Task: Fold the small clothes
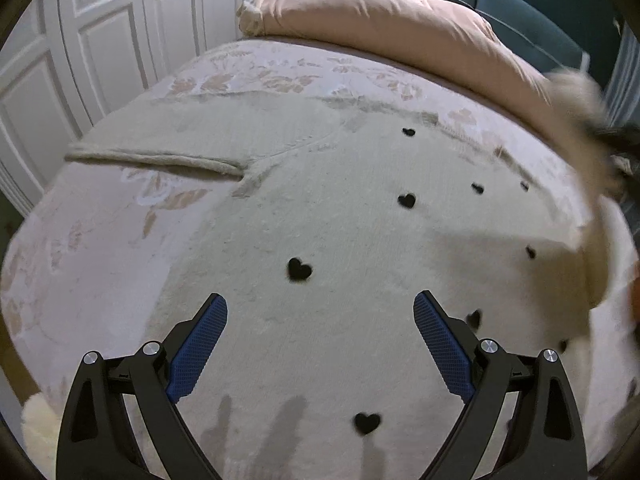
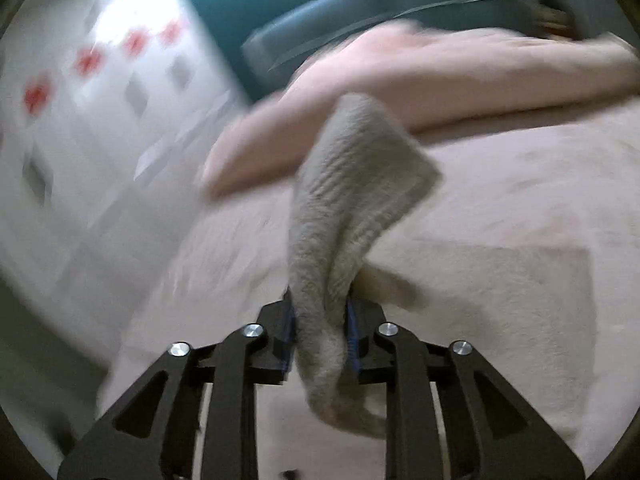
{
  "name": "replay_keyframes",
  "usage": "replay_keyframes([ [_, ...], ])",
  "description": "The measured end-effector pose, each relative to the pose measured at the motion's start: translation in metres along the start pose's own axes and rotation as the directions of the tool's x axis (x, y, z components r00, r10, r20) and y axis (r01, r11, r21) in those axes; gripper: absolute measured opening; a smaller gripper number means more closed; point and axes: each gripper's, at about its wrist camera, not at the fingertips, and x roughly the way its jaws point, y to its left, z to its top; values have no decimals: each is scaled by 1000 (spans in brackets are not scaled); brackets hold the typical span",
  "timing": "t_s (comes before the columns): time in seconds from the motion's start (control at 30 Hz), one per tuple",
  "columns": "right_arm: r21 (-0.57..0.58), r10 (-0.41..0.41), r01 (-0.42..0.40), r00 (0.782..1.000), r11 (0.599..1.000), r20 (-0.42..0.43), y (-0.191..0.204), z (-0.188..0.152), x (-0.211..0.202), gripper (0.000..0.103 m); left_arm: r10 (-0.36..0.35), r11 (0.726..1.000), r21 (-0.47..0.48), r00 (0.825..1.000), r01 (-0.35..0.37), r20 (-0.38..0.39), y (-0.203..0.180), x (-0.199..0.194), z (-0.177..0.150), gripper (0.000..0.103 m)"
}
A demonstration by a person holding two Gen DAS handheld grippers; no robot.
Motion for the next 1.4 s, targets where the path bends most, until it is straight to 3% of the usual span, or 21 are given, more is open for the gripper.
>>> replay_keyframes([
  [0.1,-70,-33,23,989,997,-145,32,-44,58,35,-39,999,-19,999,39,-5,1,5,15,92],
  [0.17,-35,-47,41,982,999,-181,22,-62,64,35,-81,996,-32,996,80,-28,3,17,29,92],
  [0.33,143,-91,103,992,984,-89,-31,-88,-14,61,-155,984,-105,985,147,-73,5,59,56,92],
  [0.4,247,-124,137,990,959,-69,-71,-95,-41,61,-221,963,-185,968,197,-117,7,84,60,92],
  [0.47,371,-141,153,988,916,-60,-101,-107,-58,63,-229,945,-274,960,180,-160,12,107,56,92],
  [0.6,521,-167,171,984,836,-54,-143,-127,-71,64,-237,921,-339,966,190,-101,12,107,56,90],
  [0.63,555,-163,163,985,816,-49,-153,-129,-68,63,-249,918,-340,964,204,-96,10,106,58,82],
  [0.67,572,-159,158,986,805,-48,-157,-128,-66,63,-274,917,-324,958,234,-84,7,106,63,58],
  [0.7,594,-157,153,987,790,-45,-163,-124,-59,57,-298,916,-305,951,261,-82,3,107,68,42],
  [0.73,608,-154,148,987,780,-42,-167,-119,-51,42,-331,911,-287,940,295,-86,-2,110,73,9],
  [0.77,608,-151,146,988,780,-44,-170,-110,-45,30,-376,897,-281,923,340,-83,-8,111,83,6],
  [0.8,598,-152,149,987,788,-47,-172,-96,-41,5,-393,890,-273,918,365,-54,-12,106,94,5],
  [0.87,578,-159,99,986,810,53,-162,-75,-57,6,-415,885,-209,908,416,49,-23,81,121,5],
  [0.97,514,-169,-1,944,858,284,-142,-53,-103,6,-453,870,-98,862,483,228,-34,30,155,5],
  [1.03,503,-193,1,924,864,330,-144,-61,-111,6,-453,873,-55,848,484,275,-39,19,160,6],
  [1.1,502,-289,171,943,848,167,-160,-81,-77,6,-402,909,-31,892,417,206,-47,48,147,7],
  [1.13,503,-323,254,945,826,53,-170,-93,-56,5,-347,935,-33,931,353,111,-48,81,131,7],
  [1.17,510,-315,301,947,806,-63,-182,-110,-33,5,-309,950,-44,950,311,43,-45,103,118,6],
  [1.2,510,-303,257,953,821,8,-182,-119,-38,4,-271,961,-60,962,269,-21,-42,125,104,6],
  [1.23,507,-302,253,953,824,14,-181,-117,-43,5,-255,965,-78,966,250,-53,-37,139,92,7],
  [1.4,505,-320,291,947,812,-30,-175,-110,-70,11,-288,952,-104,957,289,29,-31,140,78,13],
])
